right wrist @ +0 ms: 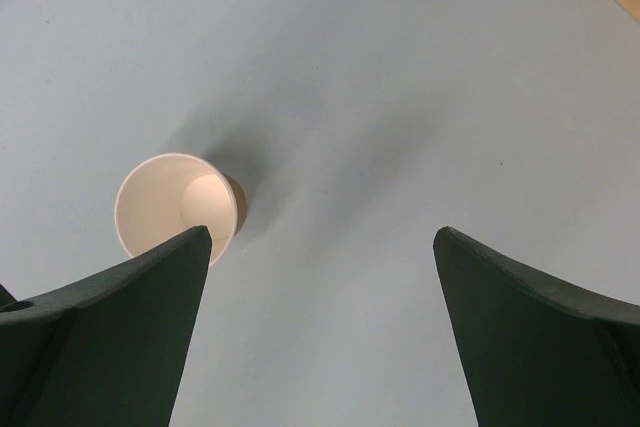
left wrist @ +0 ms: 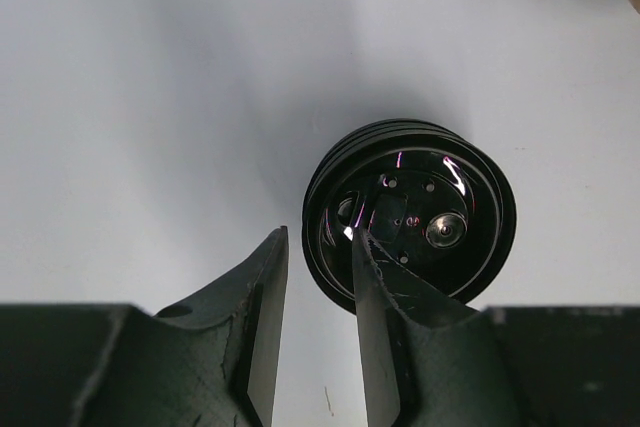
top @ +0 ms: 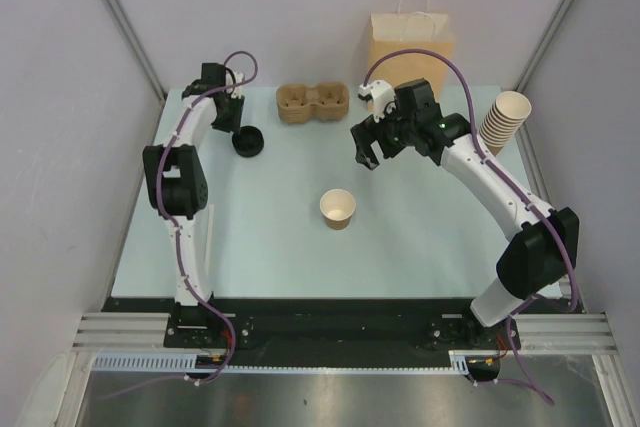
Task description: Pack the takeout coffee
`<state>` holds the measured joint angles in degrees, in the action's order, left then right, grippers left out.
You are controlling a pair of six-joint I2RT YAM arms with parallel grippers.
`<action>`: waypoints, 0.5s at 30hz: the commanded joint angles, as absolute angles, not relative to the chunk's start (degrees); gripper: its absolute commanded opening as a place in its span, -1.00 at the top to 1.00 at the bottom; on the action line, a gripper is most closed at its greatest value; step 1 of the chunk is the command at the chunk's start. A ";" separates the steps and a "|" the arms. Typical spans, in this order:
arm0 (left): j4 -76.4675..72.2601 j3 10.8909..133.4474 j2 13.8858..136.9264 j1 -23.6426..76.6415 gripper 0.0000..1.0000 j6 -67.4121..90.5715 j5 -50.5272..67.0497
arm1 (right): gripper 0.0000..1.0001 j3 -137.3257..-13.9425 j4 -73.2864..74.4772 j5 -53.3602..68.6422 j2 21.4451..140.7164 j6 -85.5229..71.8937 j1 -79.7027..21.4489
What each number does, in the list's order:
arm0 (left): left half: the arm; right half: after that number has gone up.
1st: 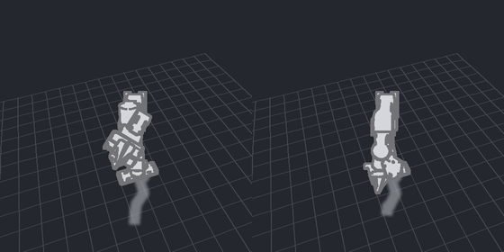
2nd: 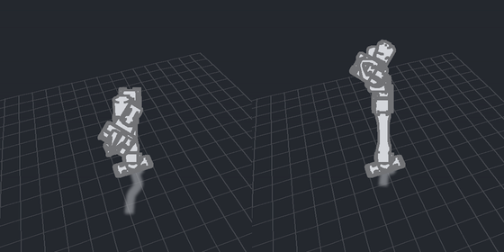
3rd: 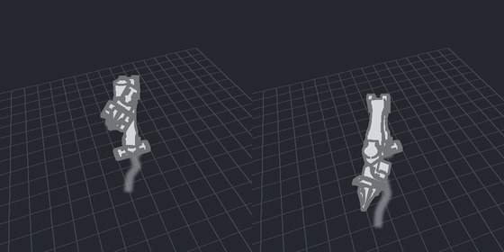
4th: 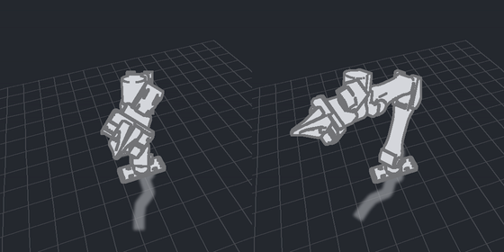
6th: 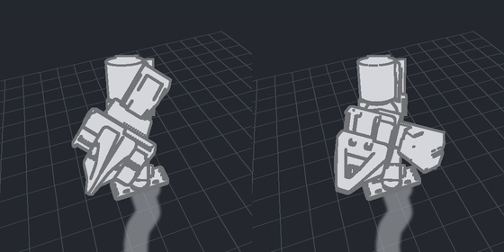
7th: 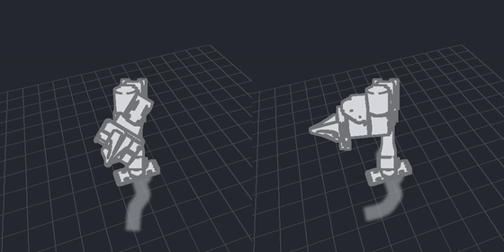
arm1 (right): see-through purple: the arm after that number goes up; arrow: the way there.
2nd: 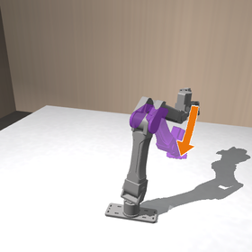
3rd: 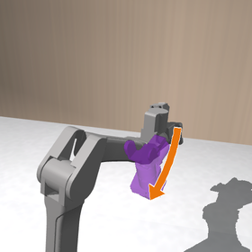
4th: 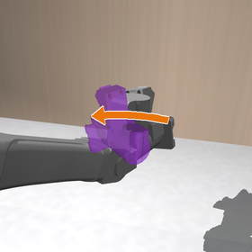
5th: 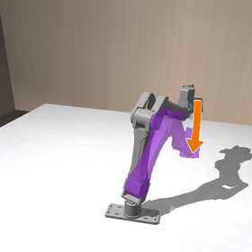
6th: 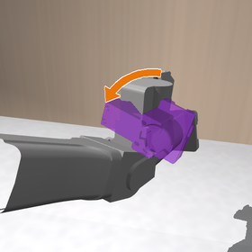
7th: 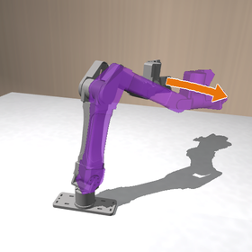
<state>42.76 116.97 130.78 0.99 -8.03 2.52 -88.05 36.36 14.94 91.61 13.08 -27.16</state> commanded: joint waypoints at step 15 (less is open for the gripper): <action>42.19 120.59 133.33 1.32 0.36 -8.53 1.76 | -0.99 -88.16 36.39 15.56 92.46 13.54 -28.56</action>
<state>42.61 117.82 133.27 0.99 -8.03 2.09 -87.99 36.40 15.11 92.33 13.13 -27.92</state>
